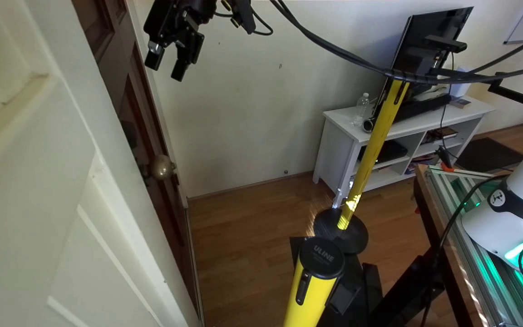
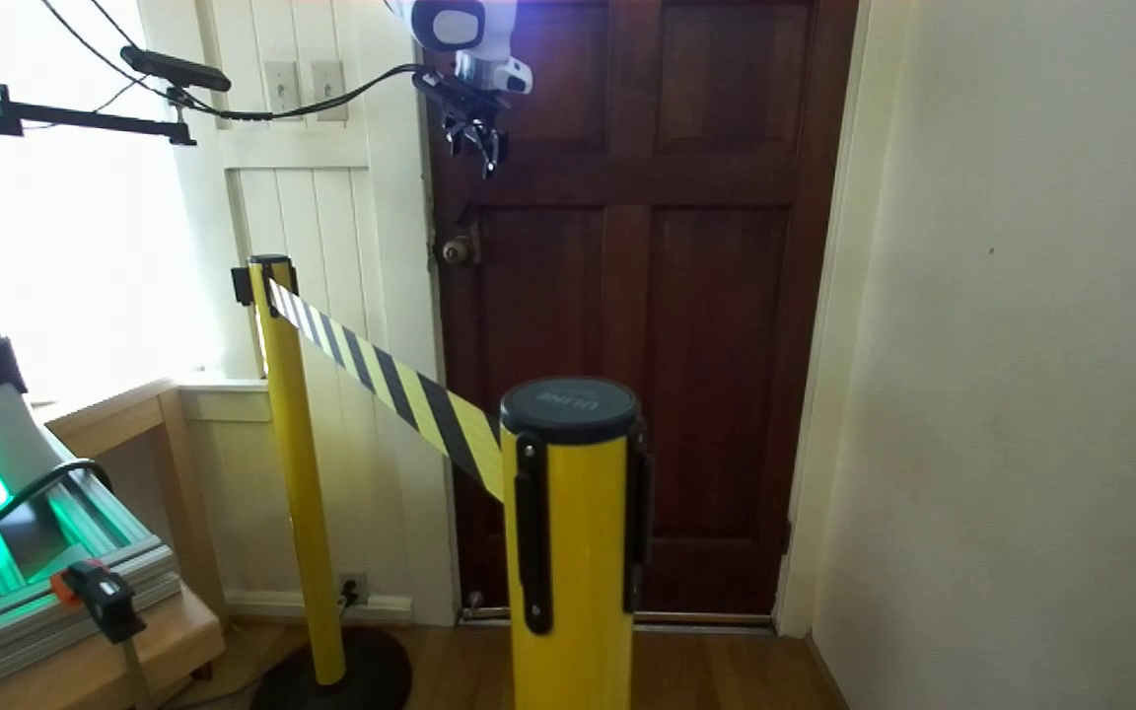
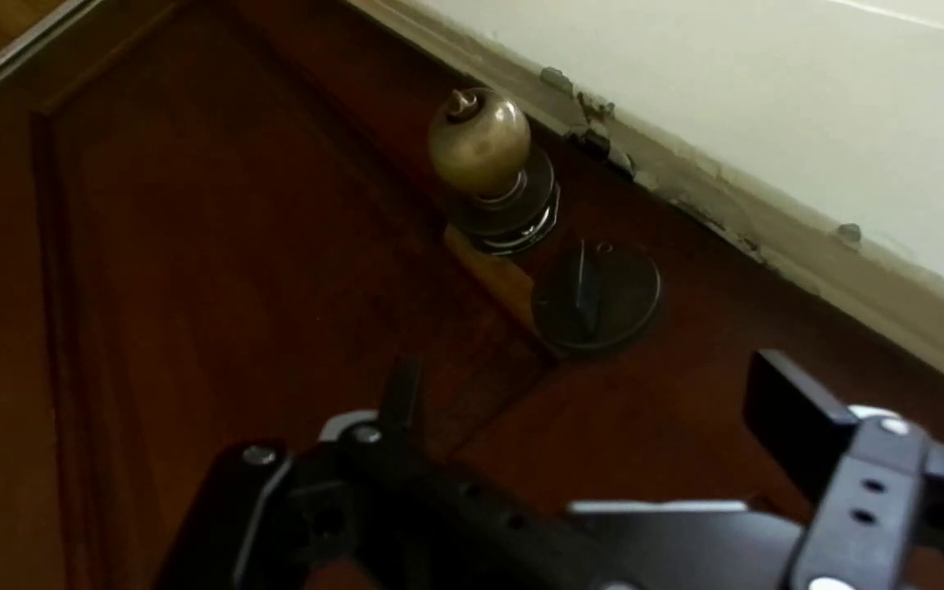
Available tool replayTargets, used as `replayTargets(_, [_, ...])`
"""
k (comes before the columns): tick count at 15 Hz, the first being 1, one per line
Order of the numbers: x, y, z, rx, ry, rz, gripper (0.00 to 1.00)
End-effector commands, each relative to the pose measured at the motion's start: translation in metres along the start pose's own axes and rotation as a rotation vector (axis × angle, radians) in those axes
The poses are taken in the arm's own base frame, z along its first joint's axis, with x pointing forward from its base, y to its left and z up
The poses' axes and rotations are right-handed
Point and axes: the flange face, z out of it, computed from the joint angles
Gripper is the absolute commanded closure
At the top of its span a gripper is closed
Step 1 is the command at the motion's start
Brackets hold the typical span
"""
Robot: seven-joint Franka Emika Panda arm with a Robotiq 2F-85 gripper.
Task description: Unlock the door
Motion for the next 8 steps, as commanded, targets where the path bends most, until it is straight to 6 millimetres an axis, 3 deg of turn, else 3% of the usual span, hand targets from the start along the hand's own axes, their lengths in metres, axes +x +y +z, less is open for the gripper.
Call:
replayTargets(1, [0.015, 0.003, 0.021, 0.049, -0.082, -0.052, 0.0])
replayTargets(5, [0.024, 0.007, 0.046, 0.042, -0.112, -0.048, 0.0])
replayTargets(6, [0.013, 0.003, 0.038, 0.043, -0.087, -0.043, 0.0])
replayTargets(8, [0.016, 0.007, 0.047, 0.045, -0.097, -0.045, 0.0])
